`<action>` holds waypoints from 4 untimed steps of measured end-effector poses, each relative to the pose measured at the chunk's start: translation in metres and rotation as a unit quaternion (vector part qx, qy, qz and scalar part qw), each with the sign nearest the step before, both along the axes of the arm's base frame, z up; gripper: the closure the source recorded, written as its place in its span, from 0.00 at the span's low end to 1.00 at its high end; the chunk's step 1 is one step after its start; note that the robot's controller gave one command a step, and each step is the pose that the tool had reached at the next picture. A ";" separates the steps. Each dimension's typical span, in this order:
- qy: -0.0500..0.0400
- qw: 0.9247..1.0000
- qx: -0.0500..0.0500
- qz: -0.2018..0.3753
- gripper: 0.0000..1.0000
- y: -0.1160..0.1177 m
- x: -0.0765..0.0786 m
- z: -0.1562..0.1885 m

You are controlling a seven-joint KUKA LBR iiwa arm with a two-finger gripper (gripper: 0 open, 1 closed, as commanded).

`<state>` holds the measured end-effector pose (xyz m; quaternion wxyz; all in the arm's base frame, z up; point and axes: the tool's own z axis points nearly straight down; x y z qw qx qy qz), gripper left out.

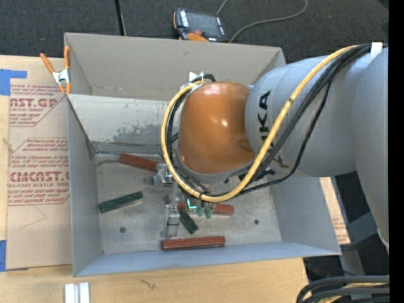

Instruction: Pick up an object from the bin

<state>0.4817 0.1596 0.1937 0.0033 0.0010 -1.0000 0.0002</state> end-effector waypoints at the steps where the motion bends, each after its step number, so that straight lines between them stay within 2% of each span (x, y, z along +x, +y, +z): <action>1: -0.001 1.000 0.001 0.022 0.00 0.088 0.019 -0.105; 2: -0.007 1.000 0.000 0.016 0.00 0.030 0.099 -0.087; 3: -0.001 0.997 0.000 0.078 0.00 0.030 0.045 -0.126; 4: -0.004 0.997 0.001 0.077 1.00 0.031 0.047 -0.124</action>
Offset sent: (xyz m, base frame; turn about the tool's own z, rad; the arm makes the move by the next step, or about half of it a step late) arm 0.0215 0.0847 -0.1003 -0.0380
